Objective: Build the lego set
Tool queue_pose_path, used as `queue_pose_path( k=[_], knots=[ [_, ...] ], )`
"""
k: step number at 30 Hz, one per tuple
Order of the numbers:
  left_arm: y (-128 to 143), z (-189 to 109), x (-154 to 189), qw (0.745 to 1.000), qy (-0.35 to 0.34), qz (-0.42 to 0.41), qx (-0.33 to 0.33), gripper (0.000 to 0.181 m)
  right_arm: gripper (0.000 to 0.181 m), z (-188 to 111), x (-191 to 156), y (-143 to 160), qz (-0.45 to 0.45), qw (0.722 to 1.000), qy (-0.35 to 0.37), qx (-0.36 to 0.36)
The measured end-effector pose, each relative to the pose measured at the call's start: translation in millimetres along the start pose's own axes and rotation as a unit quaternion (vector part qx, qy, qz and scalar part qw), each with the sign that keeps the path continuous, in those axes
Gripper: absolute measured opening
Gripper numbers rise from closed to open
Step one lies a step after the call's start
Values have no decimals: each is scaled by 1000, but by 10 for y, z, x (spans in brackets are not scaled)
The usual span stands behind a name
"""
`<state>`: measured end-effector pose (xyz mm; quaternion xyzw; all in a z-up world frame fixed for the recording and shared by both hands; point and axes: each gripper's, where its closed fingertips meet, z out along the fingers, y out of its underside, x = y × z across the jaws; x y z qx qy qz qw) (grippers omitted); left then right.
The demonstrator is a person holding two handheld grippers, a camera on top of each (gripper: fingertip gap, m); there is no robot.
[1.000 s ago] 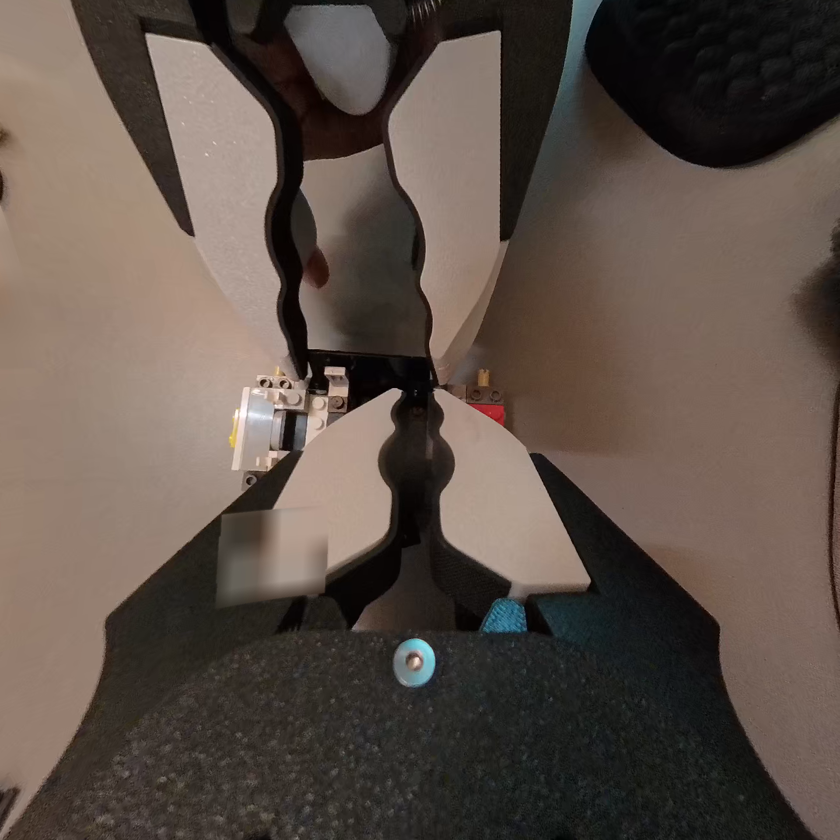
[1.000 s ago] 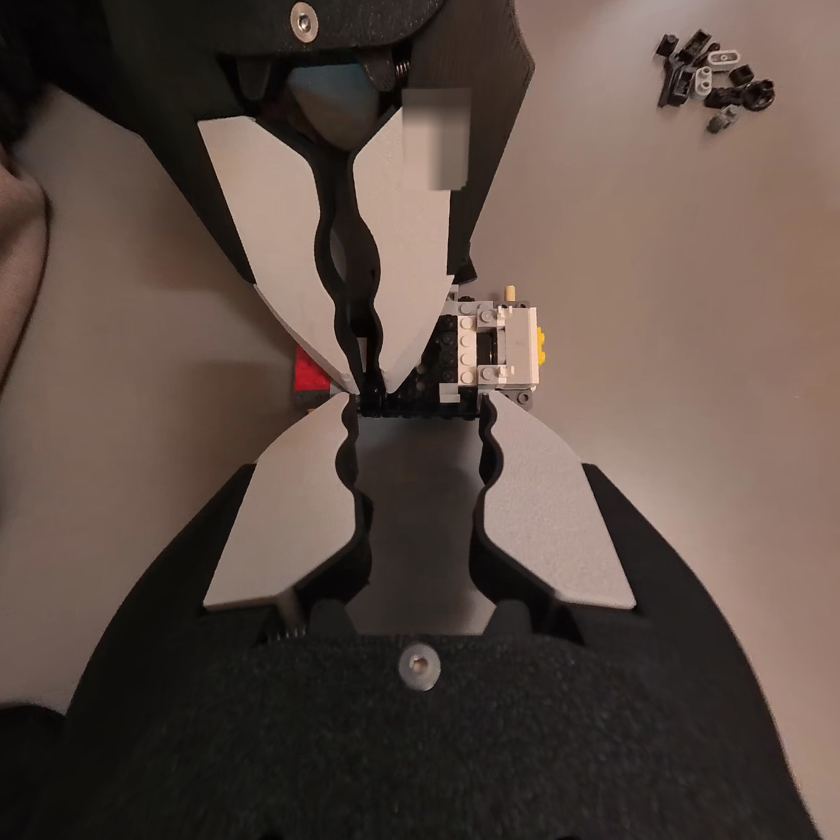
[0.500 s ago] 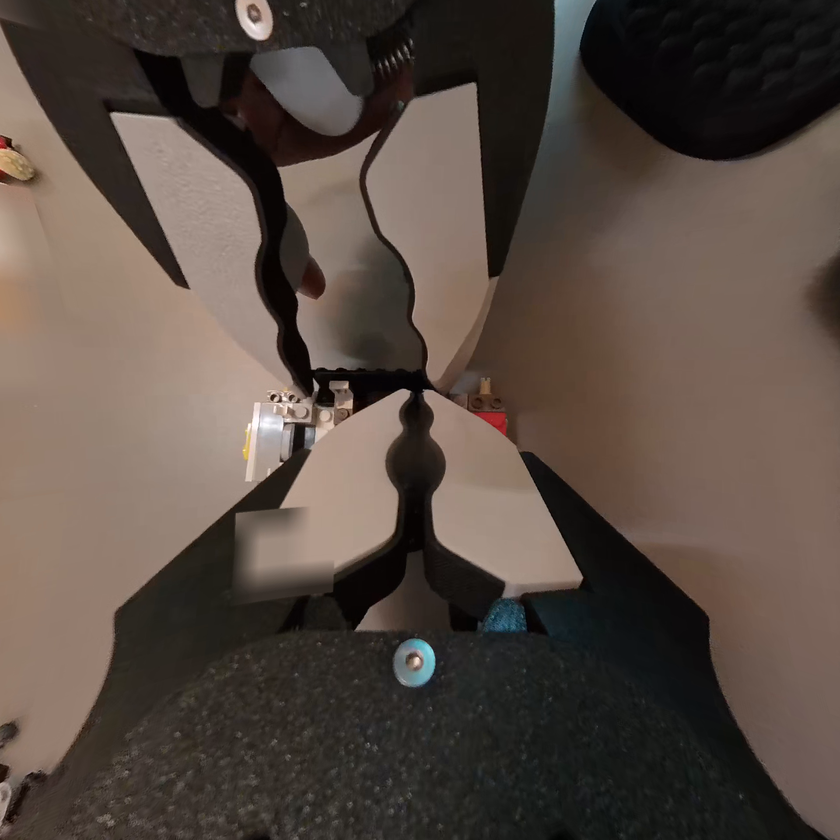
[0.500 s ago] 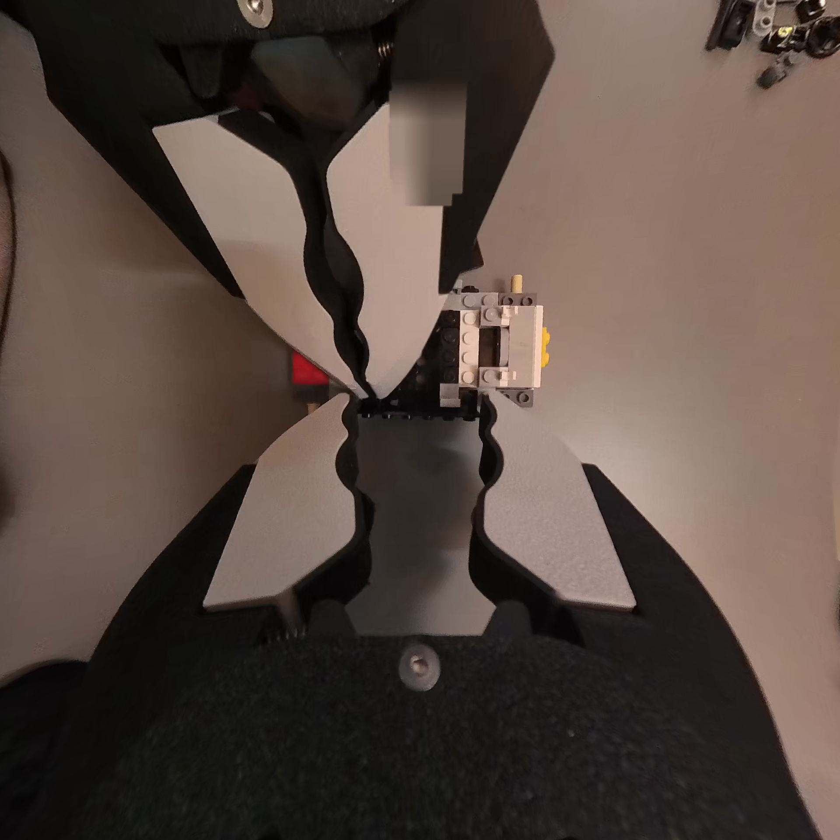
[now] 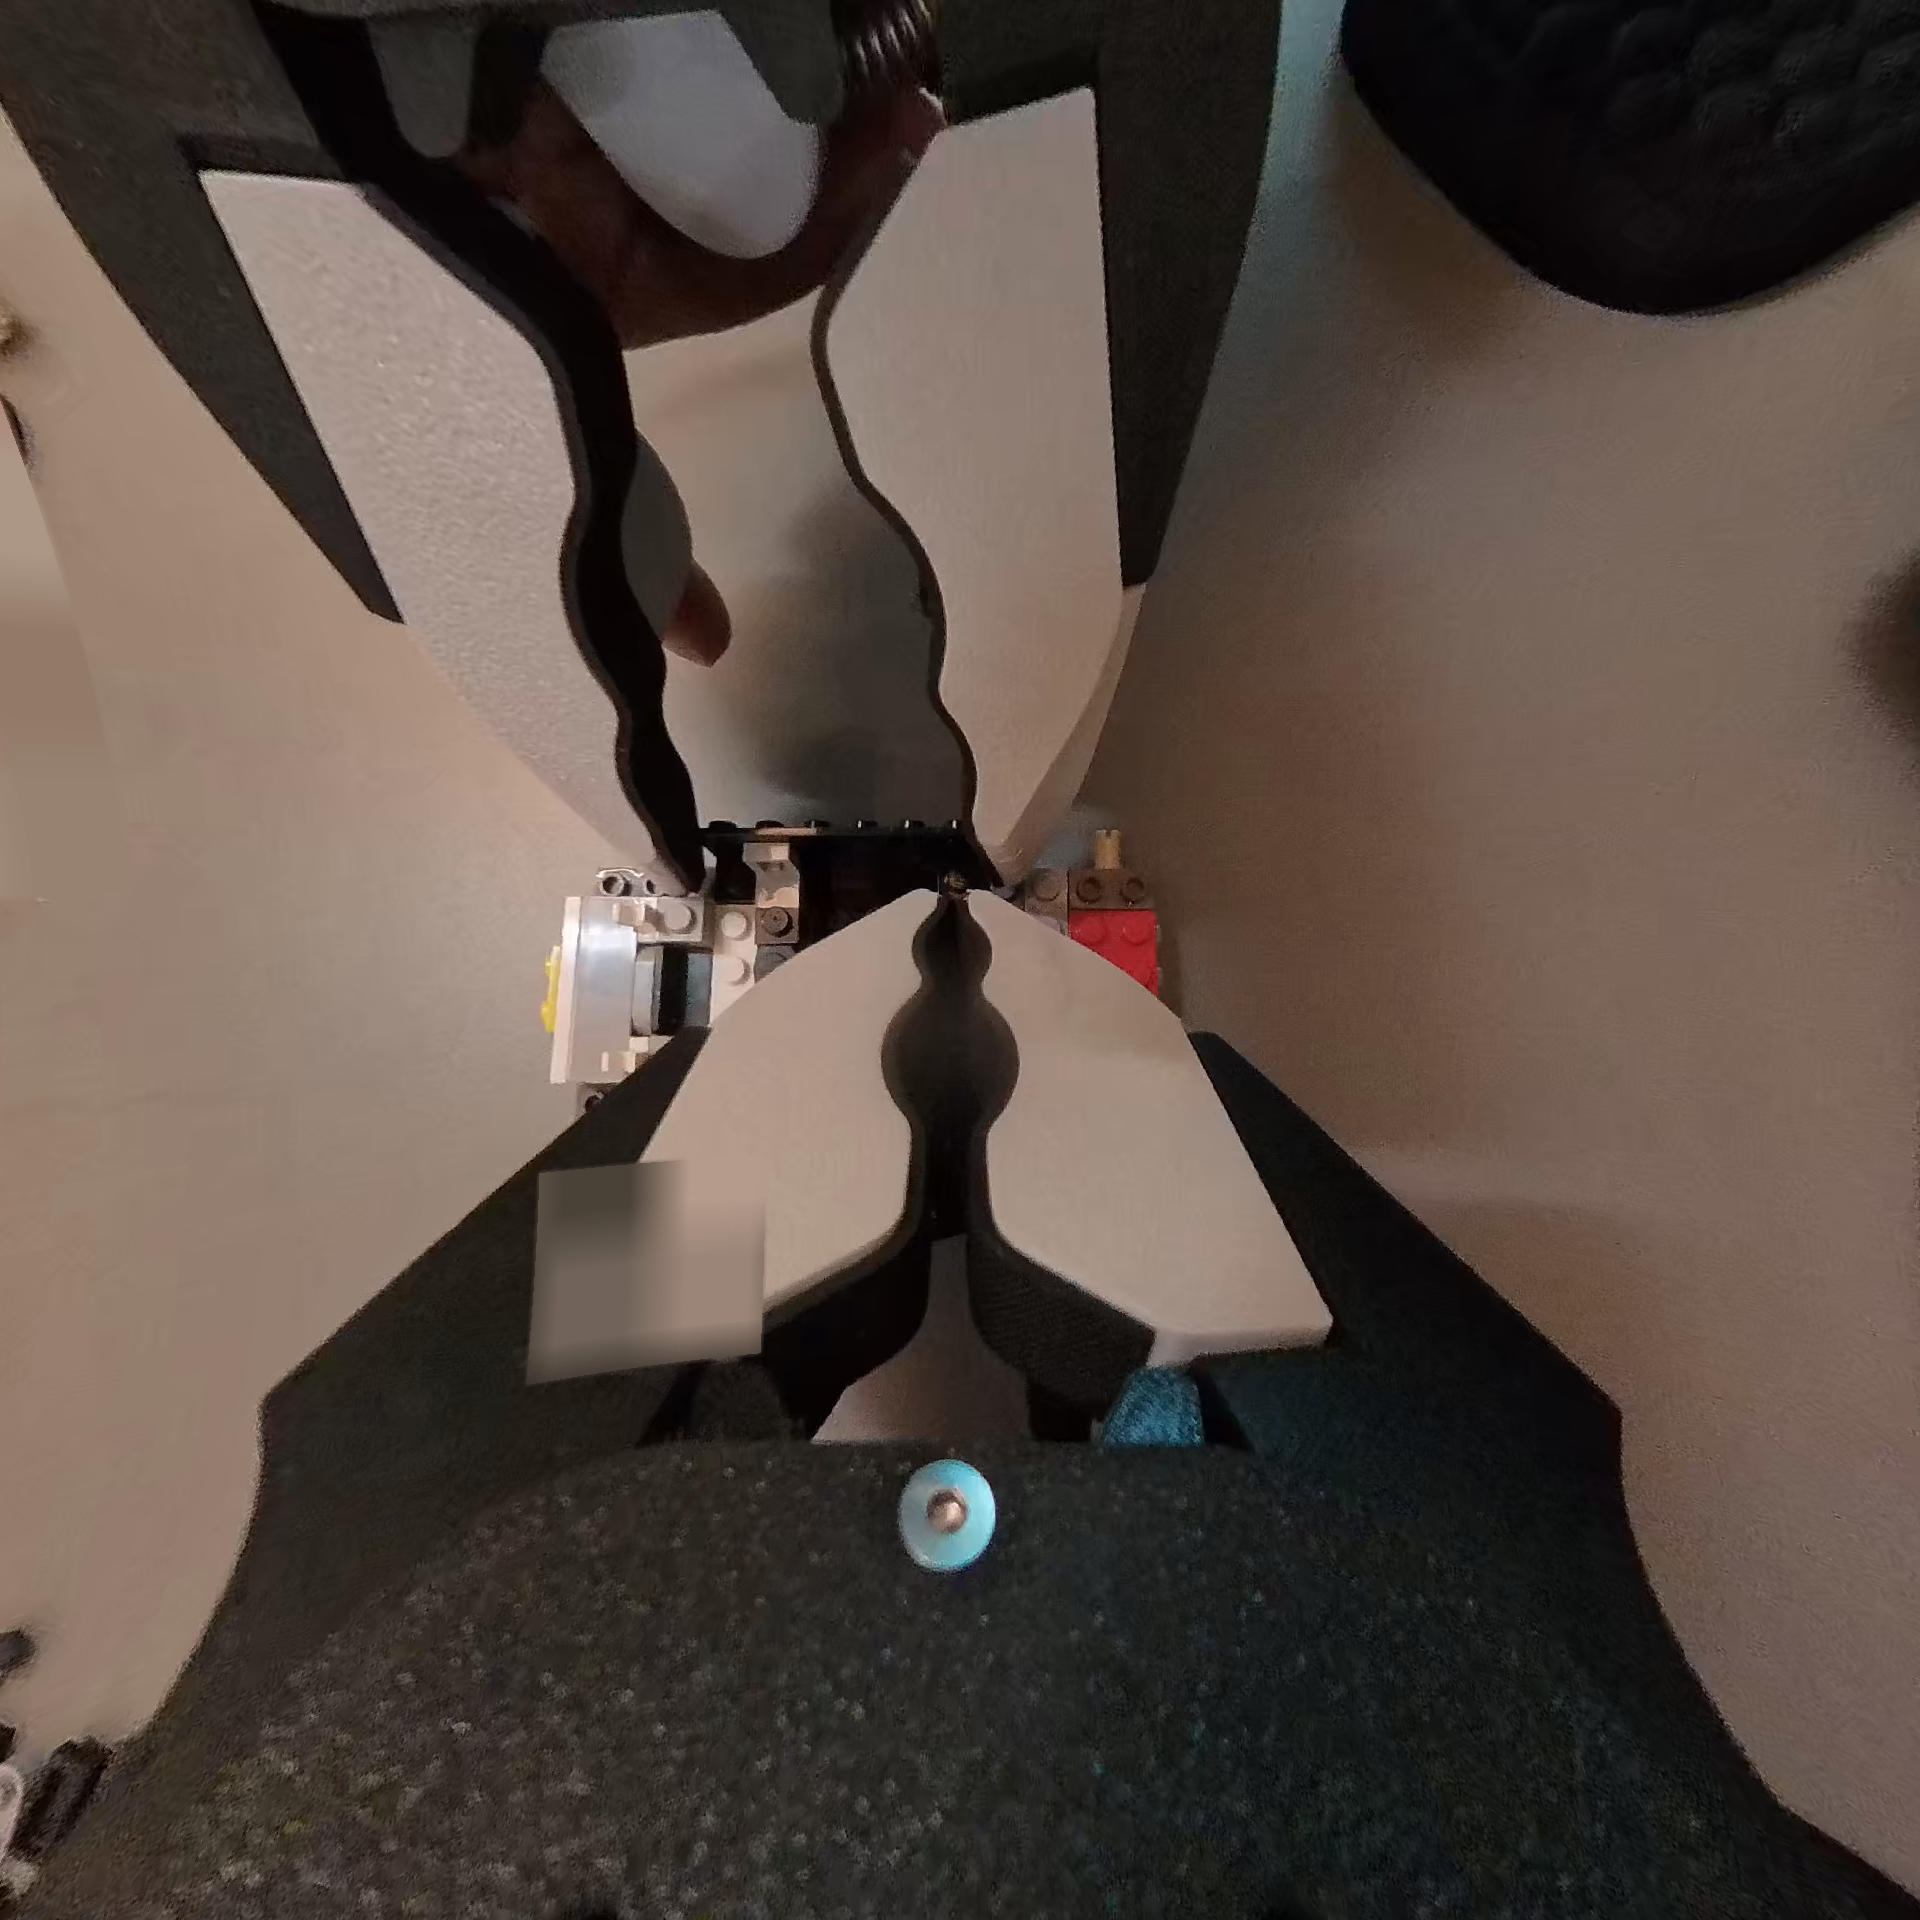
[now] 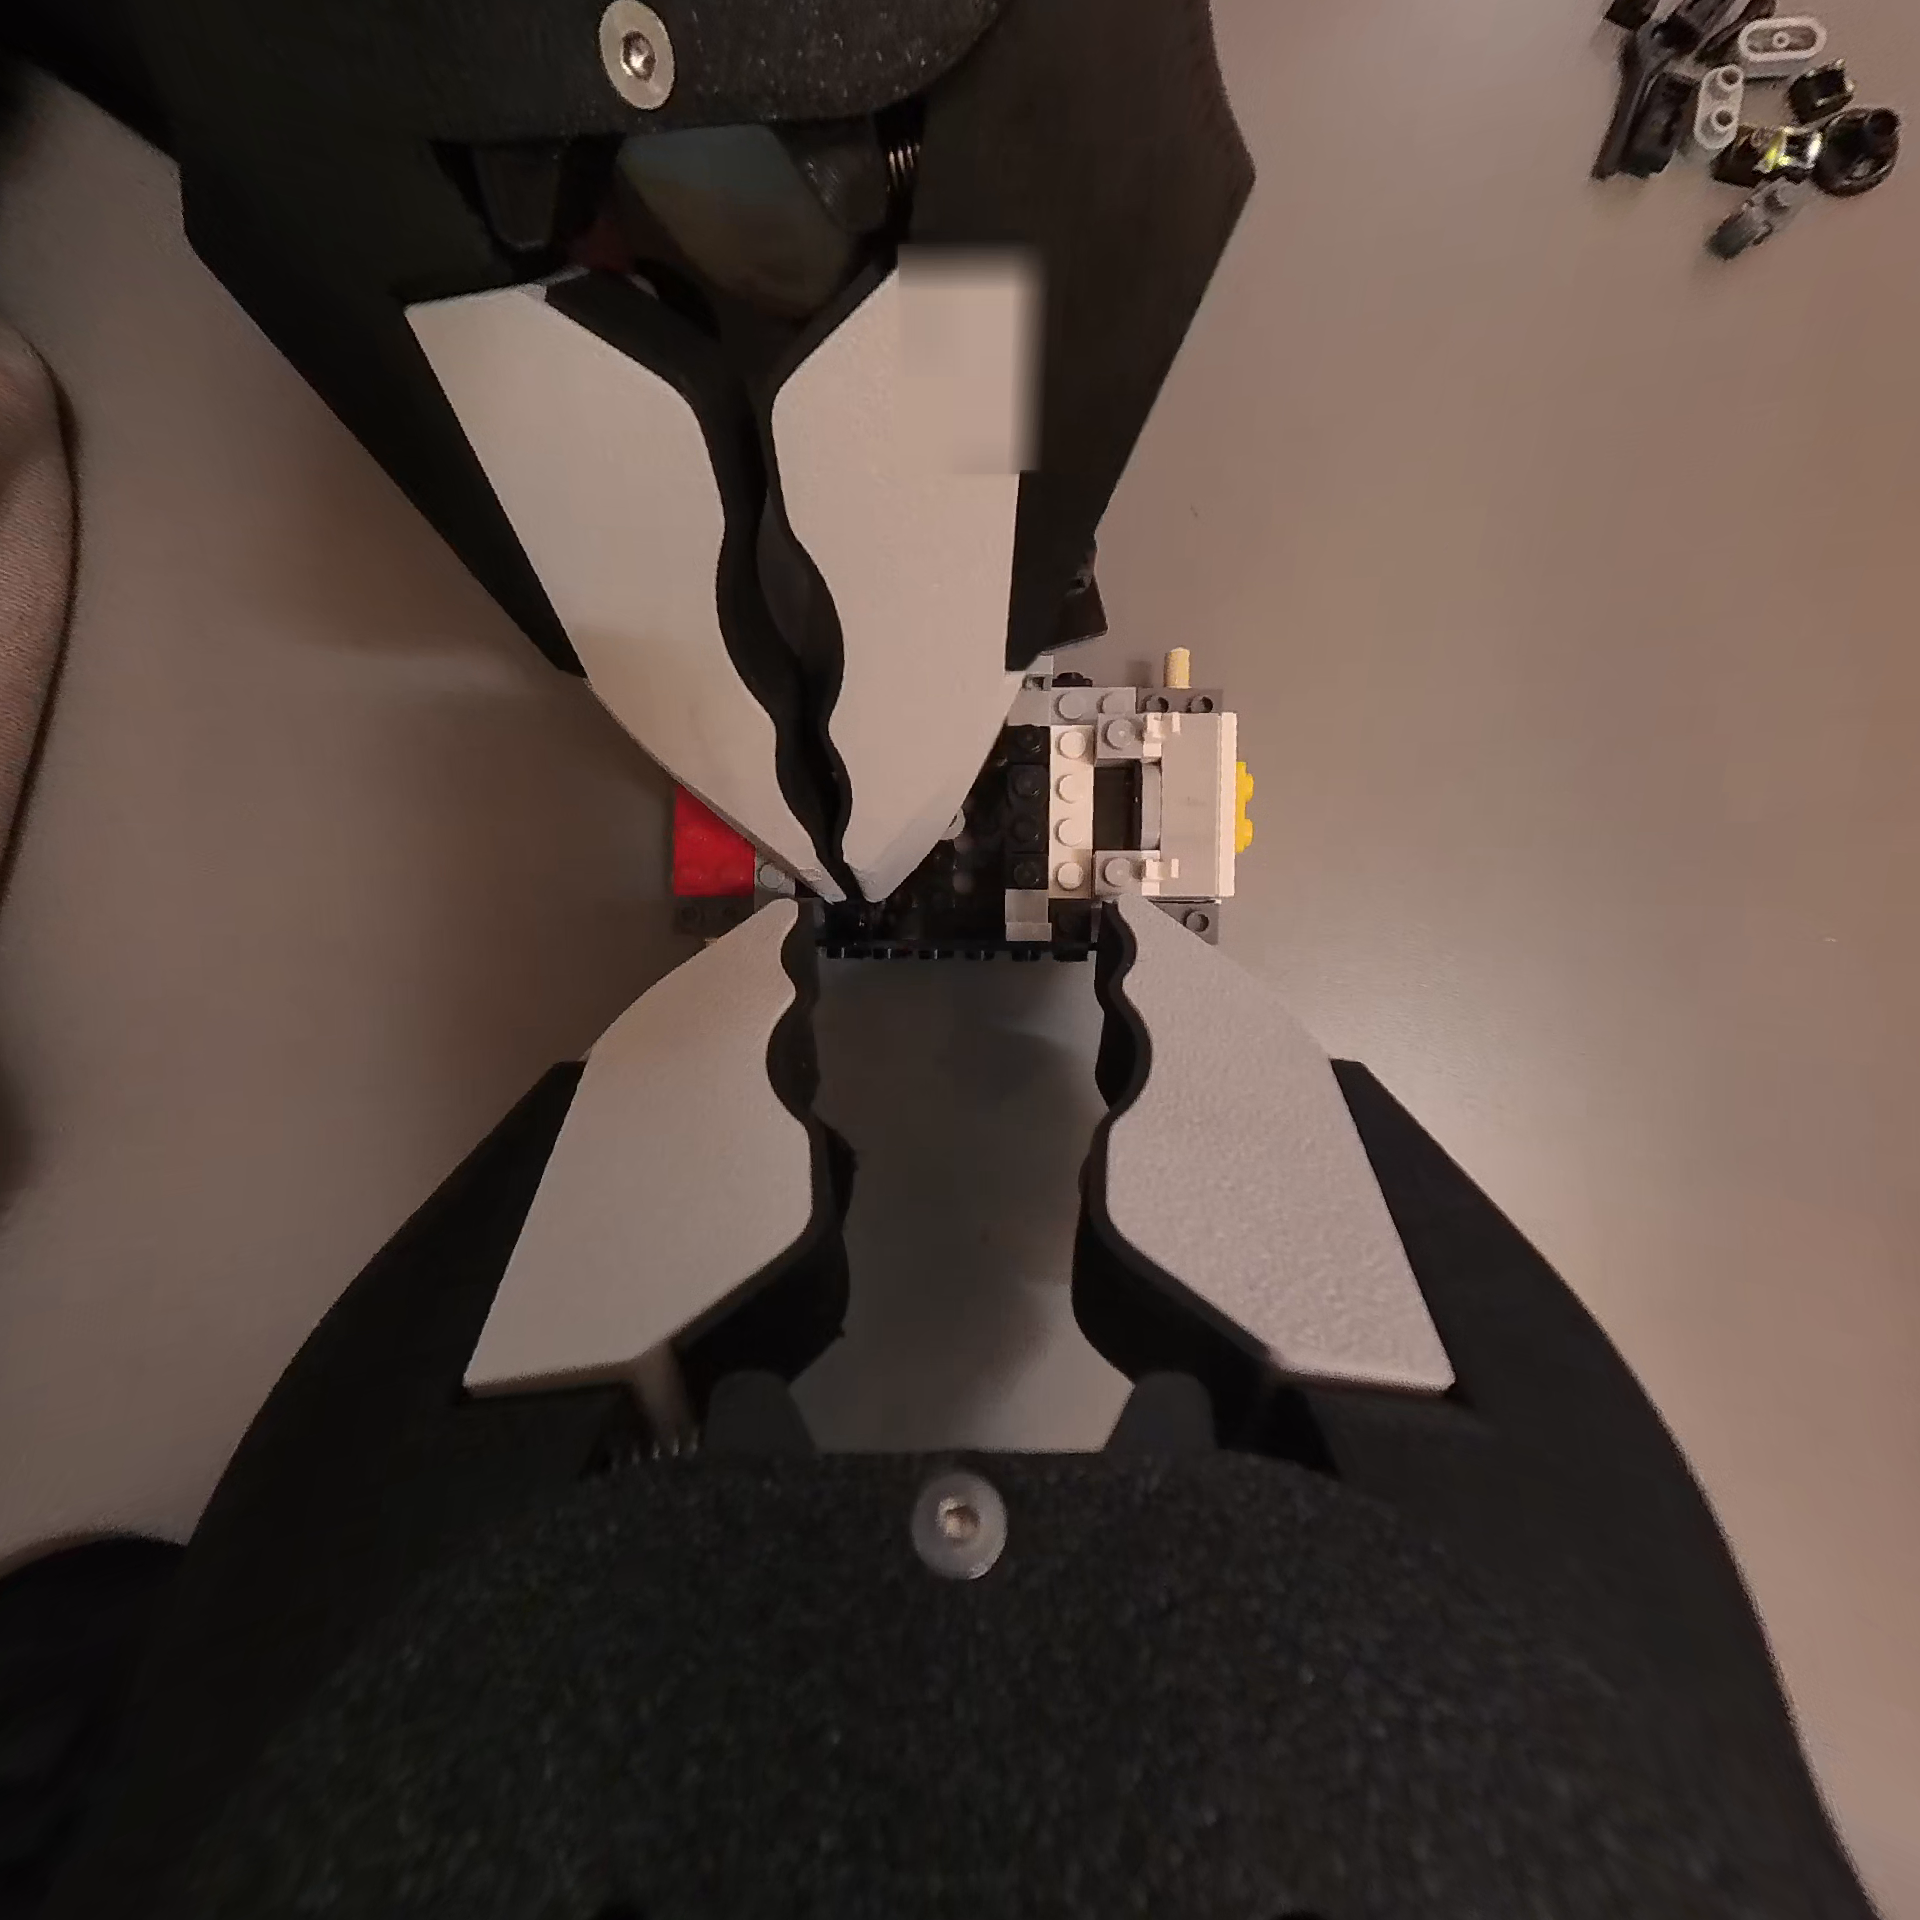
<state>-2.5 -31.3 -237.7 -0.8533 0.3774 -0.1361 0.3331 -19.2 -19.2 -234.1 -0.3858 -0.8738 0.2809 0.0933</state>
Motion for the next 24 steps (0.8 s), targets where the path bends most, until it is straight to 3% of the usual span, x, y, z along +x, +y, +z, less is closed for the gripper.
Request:
queue_pose_path(
  k=[14,24],
  knots=[
    [58,-138,19,999,31,0,-11,6,51,28,-12,-24,1,1000,1,9],
    [-9,-49,21,999,31,-15,14,0,51,40,-7,-23,-2,1000,2,-4]
  ],
)
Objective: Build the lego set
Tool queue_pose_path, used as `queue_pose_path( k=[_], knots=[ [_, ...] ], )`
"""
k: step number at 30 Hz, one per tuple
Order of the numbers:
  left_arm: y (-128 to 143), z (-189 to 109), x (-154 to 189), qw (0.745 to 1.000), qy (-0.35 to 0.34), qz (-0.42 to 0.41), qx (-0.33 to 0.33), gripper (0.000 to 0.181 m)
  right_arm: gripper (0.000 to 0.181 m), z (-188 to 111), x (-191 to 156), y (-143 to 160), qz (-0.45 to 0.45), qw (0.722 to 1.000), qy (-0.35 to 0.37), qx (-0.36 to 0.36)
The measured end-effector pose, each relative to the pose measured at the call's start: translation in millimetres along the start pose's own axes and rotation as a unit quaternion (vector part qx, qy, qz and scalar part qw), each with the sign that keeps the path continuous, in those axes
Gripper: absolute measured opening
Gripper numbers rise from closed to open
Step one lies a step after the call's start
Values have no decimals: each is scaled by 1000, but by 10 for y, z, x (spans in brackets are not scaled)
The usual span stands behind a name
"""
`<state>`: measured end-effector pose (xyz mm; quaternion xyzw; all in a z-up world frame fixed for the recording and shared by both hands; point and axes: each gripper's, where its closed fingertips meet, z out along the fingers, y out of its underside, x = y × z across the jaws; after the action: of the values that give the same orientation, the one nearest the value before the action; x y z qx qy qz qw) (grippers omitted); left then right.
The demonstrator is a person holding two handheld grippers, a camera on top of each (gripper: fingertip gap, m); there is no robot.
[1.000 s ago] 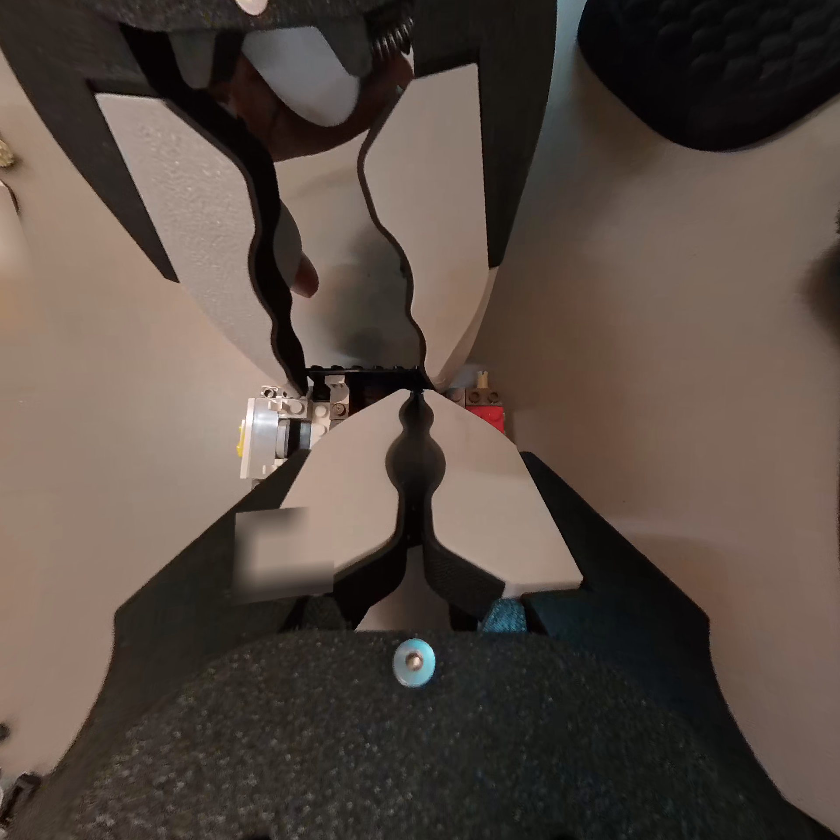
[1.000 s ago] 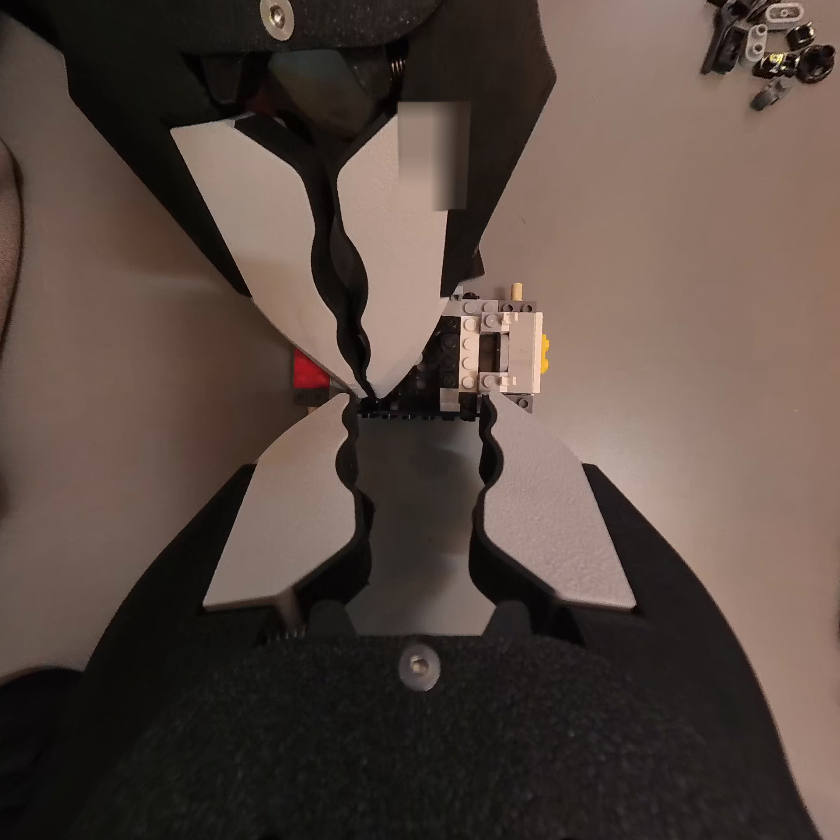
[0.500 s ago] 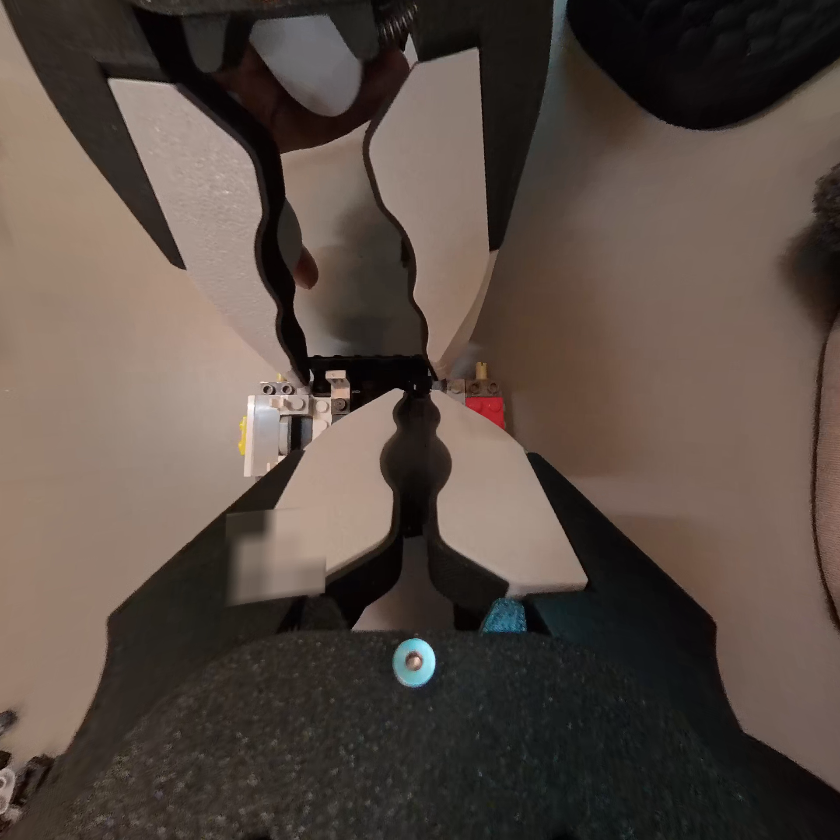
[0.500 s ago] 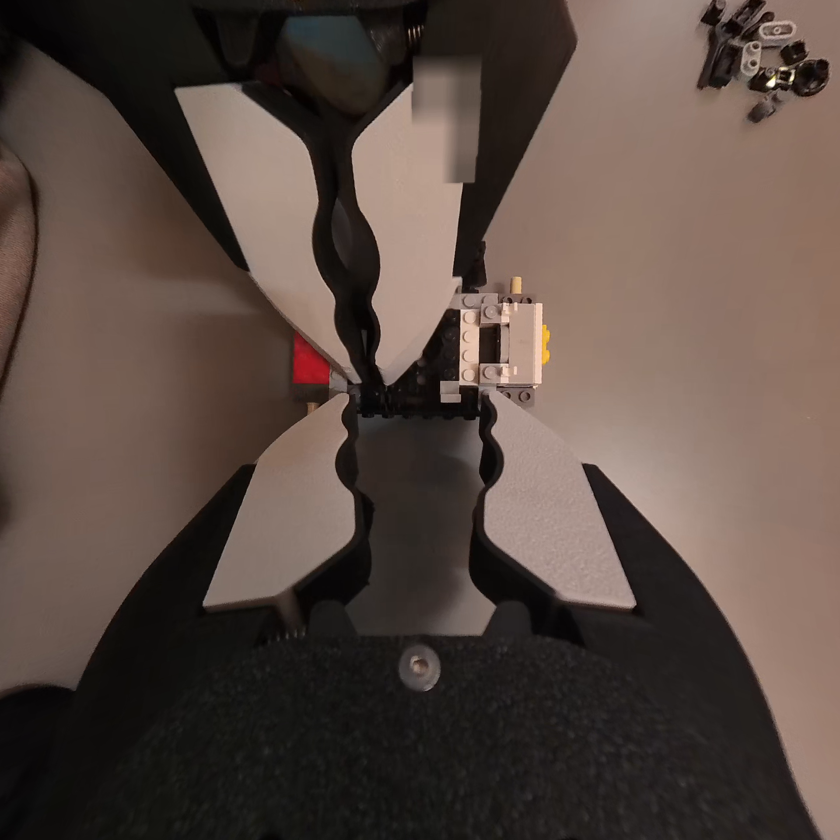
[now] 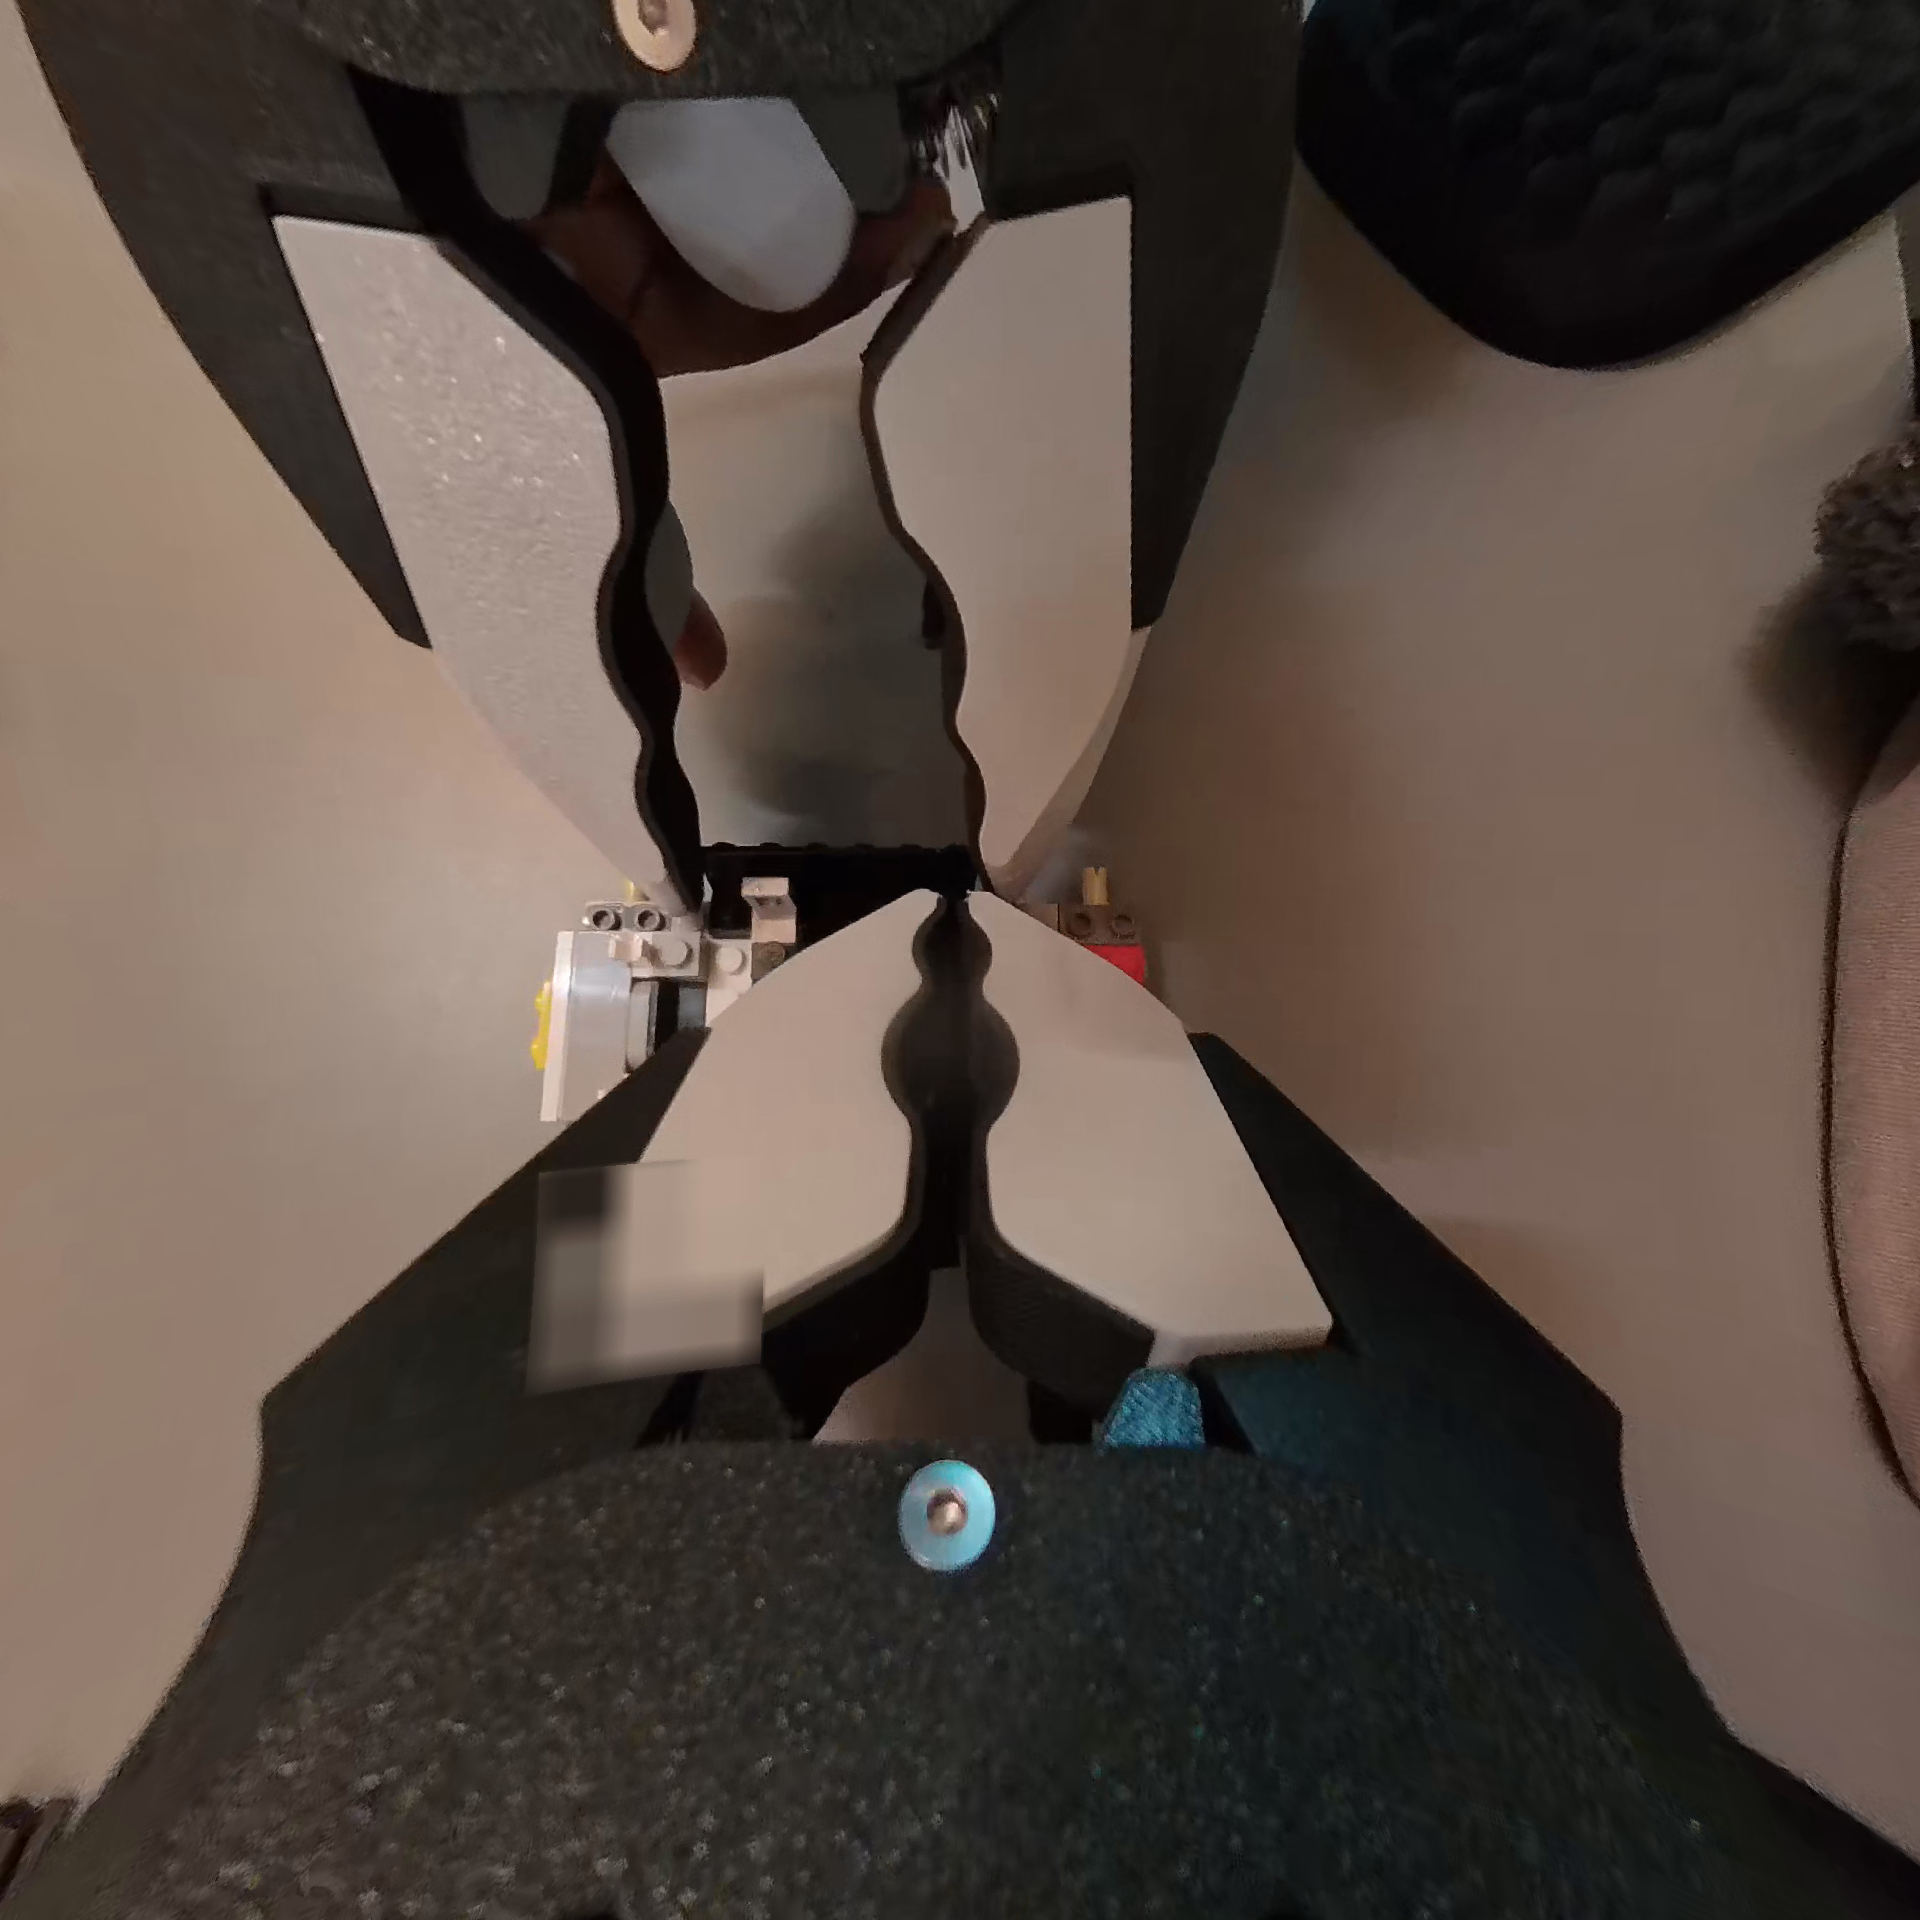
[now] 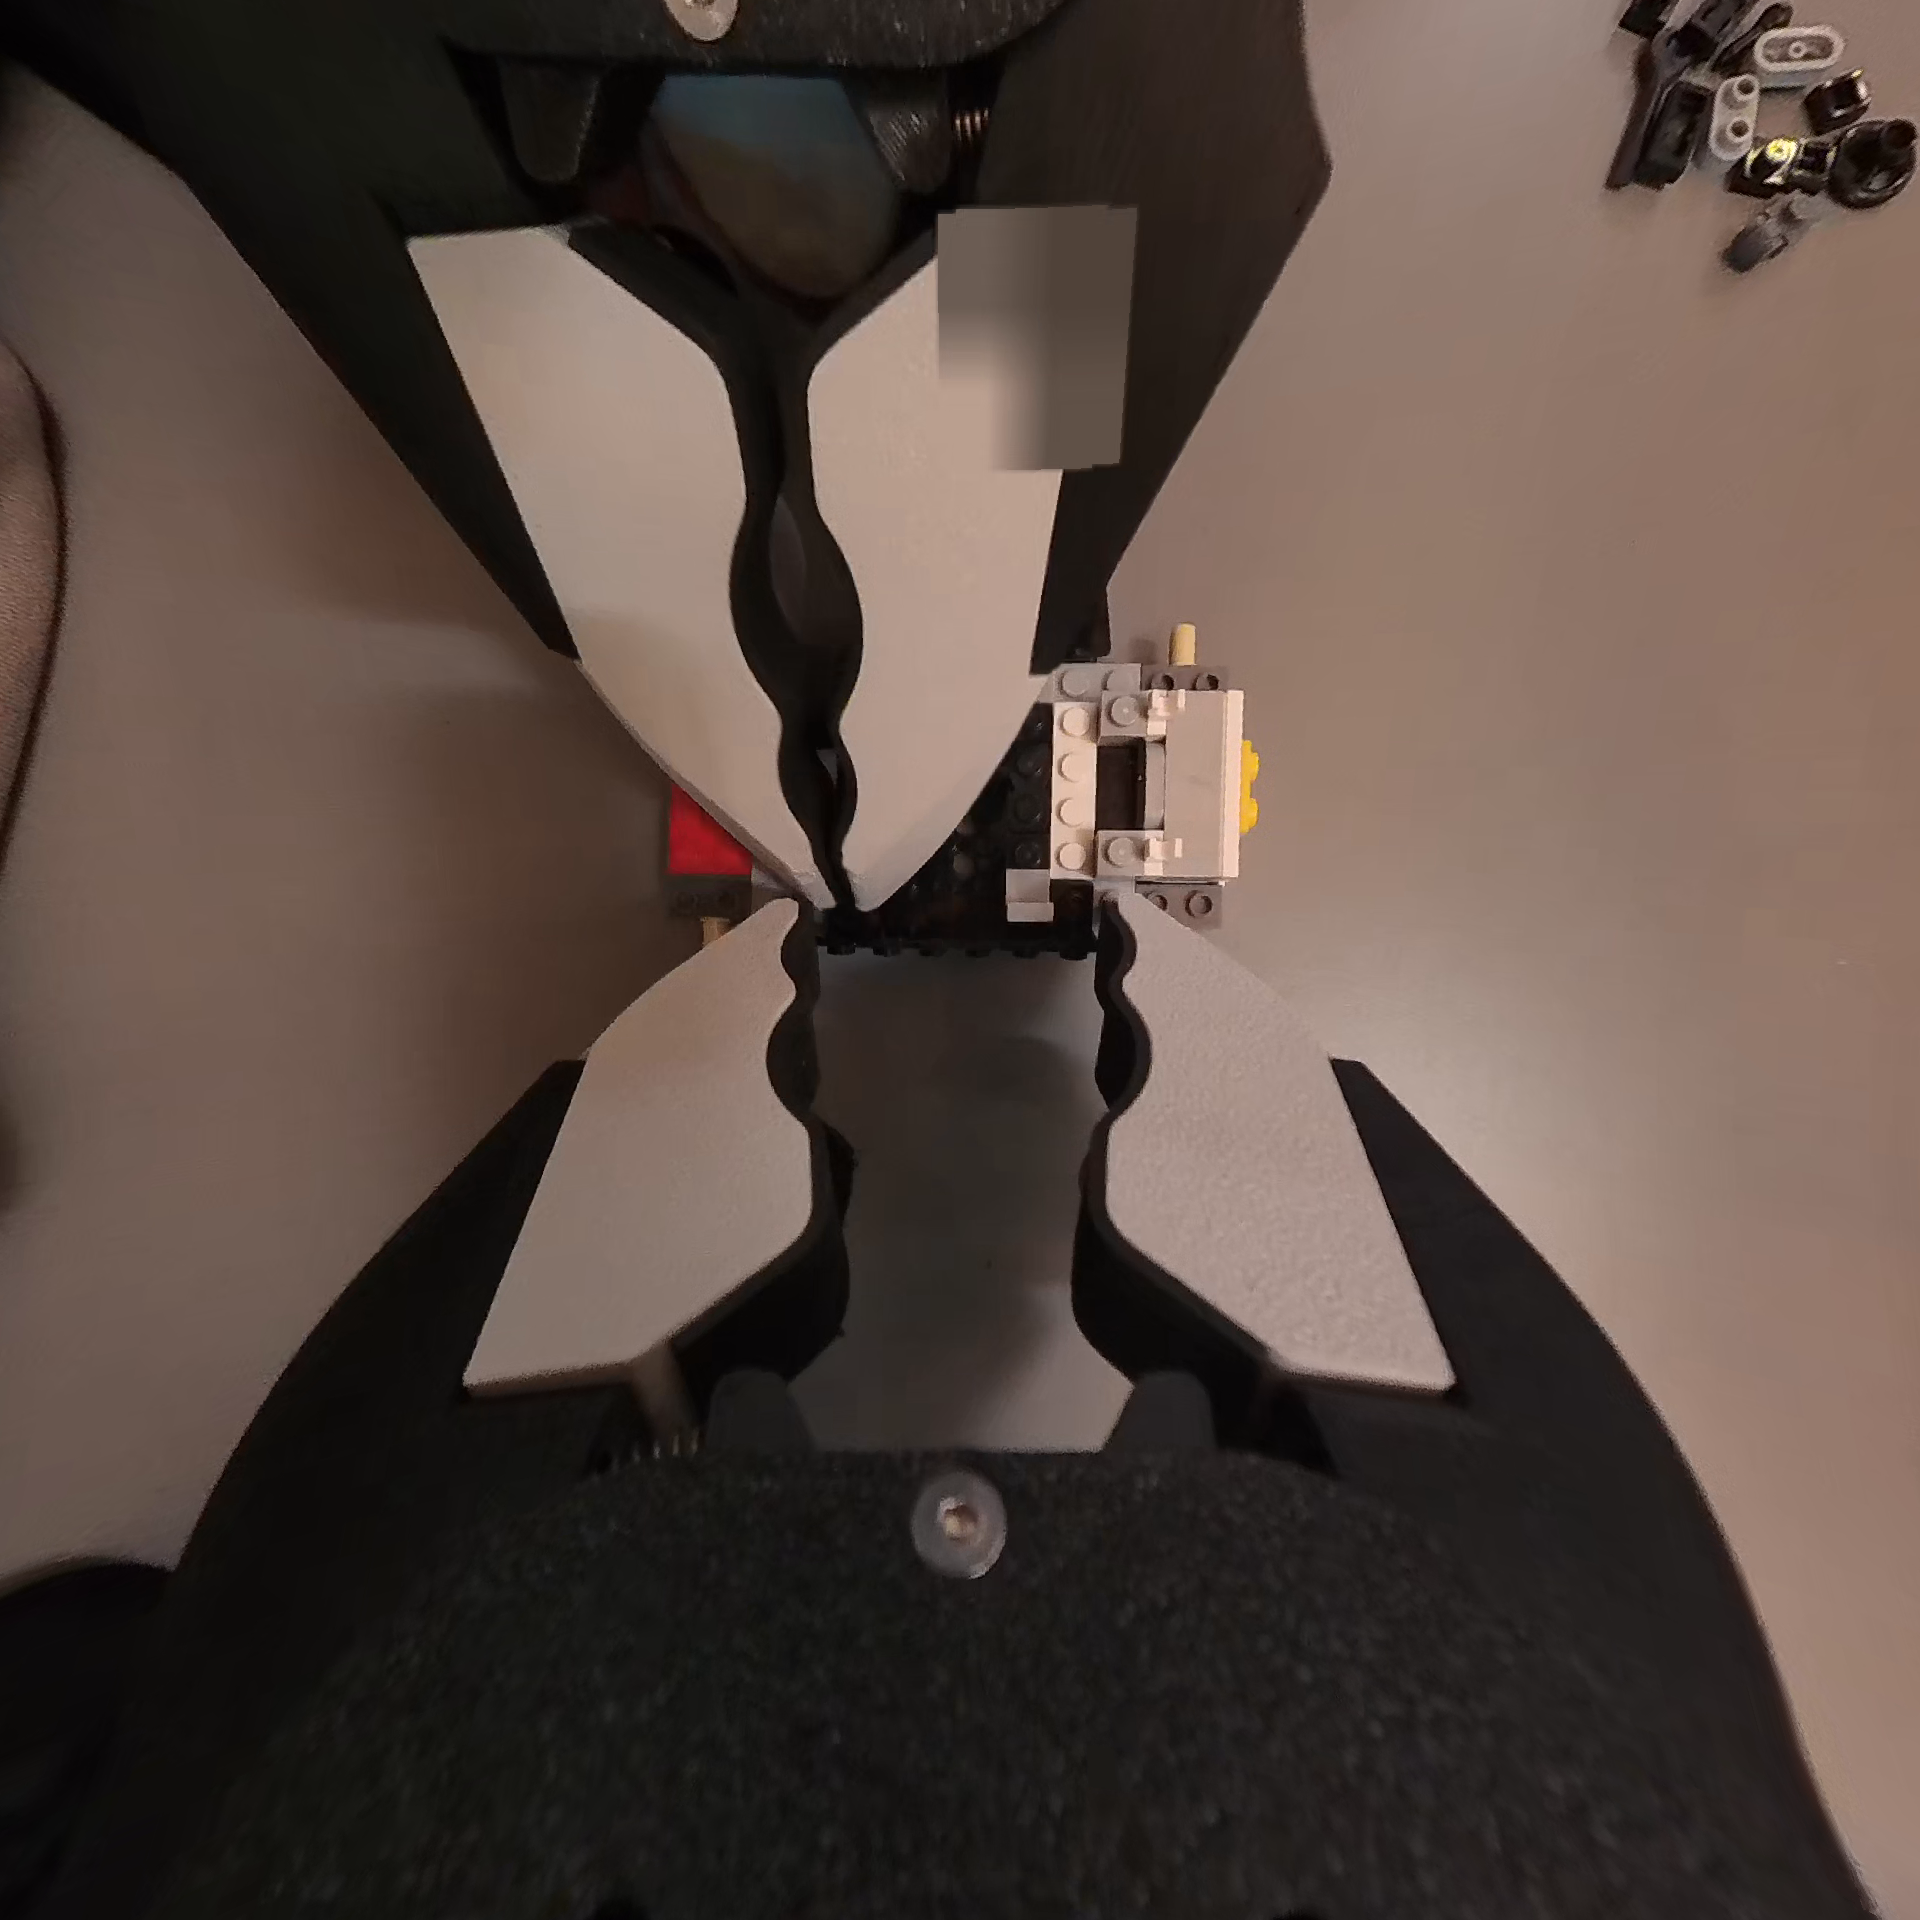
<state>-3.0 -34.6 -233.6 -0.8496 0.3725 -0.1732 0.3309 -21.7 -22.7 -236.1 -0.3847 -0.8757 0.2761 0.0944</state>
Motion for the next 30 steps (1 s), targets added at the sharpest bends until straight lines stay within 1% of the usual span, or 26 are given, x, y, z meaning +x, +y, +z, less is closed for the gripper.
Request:
queue_pose_path(
  k=[9,16,18,22,30],
  knots=[
    [26,-7,14,1000,3,-14,-18,0,51,12,-15,-25,-7,1000,-2,0],
    [43,-12,19,999,7,-30,-20,2,52,17,-20,-34,-7,1000,2,1],
    [83,-12,21,999,6,-29,-33,1,52,19,-26,-45,-5,1000,2,5],
    [95,-9,27,999,-1,-20,-34,1,52,26,-32,-46,-6,1000,2,7],
    [92,-5,27,999,3,-35,-35,1,52,31,-33,-32,-4,1000,0,13]
  ],
)
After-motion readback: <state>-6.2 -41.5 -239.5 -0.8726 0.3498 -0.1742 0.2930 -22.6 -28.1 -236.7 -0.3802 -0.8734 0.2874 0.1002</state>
